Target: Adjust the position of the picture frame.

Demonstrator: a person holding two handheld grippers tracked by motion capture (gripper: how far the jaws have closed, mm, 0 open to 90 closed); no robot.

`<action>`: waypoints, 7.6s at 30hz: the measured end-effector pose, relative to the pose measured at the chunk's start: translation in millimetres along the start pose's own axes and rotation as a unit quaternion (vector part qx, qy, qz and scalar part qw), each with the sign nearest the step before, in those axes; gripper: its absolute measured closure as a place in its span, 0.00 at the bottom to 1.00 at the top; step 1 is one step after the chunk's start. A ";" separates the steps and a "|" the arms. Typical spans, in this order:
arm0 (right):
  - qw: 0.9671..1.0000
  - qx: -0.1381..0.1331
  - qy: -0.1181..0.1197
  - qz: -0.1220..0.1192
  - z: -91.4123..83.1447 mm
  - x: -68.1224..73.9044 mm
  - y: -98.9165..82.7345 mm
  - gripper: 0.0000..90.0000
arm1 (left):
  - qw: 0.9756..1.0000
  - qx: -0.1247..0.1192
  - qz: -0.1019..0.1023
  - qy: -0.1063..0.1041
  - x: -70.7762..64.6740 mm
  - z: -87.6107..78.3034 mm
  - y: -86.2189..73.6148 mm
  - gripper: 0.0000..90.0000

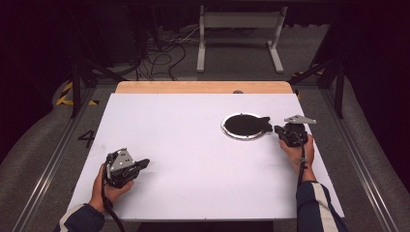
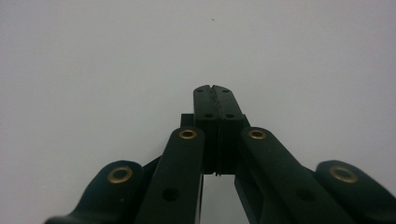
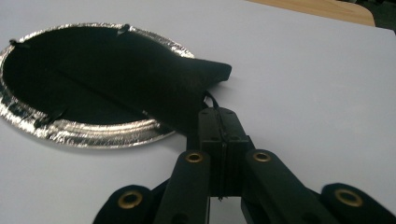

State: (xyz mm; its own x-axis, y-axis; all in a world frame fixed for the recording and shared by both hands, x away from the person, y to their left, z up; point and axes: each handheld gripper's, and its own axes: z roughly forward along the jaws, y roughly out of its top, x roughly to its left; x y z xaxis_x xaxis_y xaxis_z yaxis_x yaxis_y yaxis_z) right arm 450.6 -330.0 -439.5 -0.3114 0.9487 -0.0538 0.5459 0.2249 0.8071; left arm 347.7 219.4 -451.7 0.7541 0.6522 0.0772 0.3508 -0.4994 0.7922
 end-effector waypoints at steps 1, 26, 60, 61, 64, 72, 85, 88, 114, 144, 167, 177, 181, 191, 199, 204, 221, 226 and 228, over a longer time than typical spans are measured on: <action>1.000 -0.002 -0.002 0.001 1.0 -0.8 1.1 1.00 | 1.000 0.000 0.002 -0.002 0.0 1.9 1.6 1.00; 0.999 0.032 0.029 0.016 32.4 -8.4 16.0 1.00 | 0.998 0.032 0.040 -0.042 -7.4 26.0 11.3 1.00; 0.991 0.051 0.119 -0.029 -9.2 70.4 -21.7 1.00 | 0.998 0.019 0.047 -0.032 -8.2 25.0 17.7 0.97; 0.990 0.050 0.125 -0.035 -10.7 74.7 -22.3 1.00 | 0.998 0.016 0.049 -0.031 -8.0 24.3 17.8 0.97; 0.989 0.050 0.131 -0.050 -13.8 86.7 -22.6 1.00 | 0.998 0.014 0.047 -0.033 -8.2 22.8 16.8 0.97; 0.983 0.044 0.152 -0.094 -19.3 118.8 -21.8 1.00 | 0.998 0.014 0.054 -0.040 -11.6 20.9 12.1 0.96; 0.978 0.042 0.175 -0.109 -20.6 137.2 -25.8 1.00 | 0.998 0.010 0.051 -0.047 -12.9 19.5 10.0 0.95; 0.976 0.043 0.177 -0.118 -20.9 143.2 -26.4 1.00 | 0.997 0.010 0.052 -0.048 -13.5 19.6 9.9 0.94; 0.987 -0.008 0.132 -0.087 -31.6 120.2 -14.2 1.00 | 0.997 0.011 0.047 -0.057 -14.4 30.5 19.7 0.95; 0.982 0.035 0.150 -0.109 -9.6 124.4 -20.9 1.00 | 0.991 0.007 0.054 -0.122 -57.8 108.8 81.2 1.00; 0.971 0.036 0.186 -0.148 -12.2 154.6 -23.0 1.00 | 0.990 0.030 0.061 -0.120 -63.4 121.7 84.2 0.99; 0.967 0.038 0.194 -0.158 -13.9 164.3 -23.4 1.00 | 0.991 0.029 0.056 -0.120 -61.8 120.7 83.7 0.99; 0.967 0.037 0.198 -0.158 -14.1 166.5 -23.6 1.00 | 0.990 0.031 0.057 -0.123 -58.8 120.5 83.3 0.99; 0.966 0.038 0.202 -0.154 -14.2 169.0 -24.1 1.00 | 0.988 0.033 0.062 -0.140 -54.8 117.5 82.2 1.00; 0.964 0.041 0.211 -0.156 -14.2 170.9 -23.8 1.00 | 0.985 0.031 0.062 -0.155 -51.3 115.3 80.5 1.00; 0.963 0.040 0.213 -0.161 -14.5 172.2 -23.9 1.00 | 0.984 0.032 0.072 -0.158 -51.3 112.9 81.0 1.00; 0.958 0.039 0.223 -0.175 -15.9 177.9 -25.0 1.00 | 0.987 0.047 0.063 -0.142 -46.5 113.6 76.2 1.00; 0.958 0.039 0.229 -0.170 -15.3 176.4 -25.0 1.00 | 0.986 0.043 0.046 -0.152 -43.8 115.3 75.1 1.00; 0.957 0.040 0.230 -0.171 -15.2 176.2 -24.7 1.00 | 0.986 0.042 0.053 -0.153 -42.8 115.7 75.6 1.00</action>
State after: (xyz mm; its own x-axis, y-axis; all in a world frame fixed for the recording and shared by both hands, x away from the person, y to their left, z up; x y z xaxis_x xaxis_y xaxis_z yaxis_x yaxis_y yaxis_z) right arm 370.4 -171.8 -460.0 -0.7817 0.6230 -0.0279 0.4032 0.5390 0.7396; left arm 406.2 87.7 -465.1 0.9166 0.3977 -0.0401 0.2966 -0.6094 0.7353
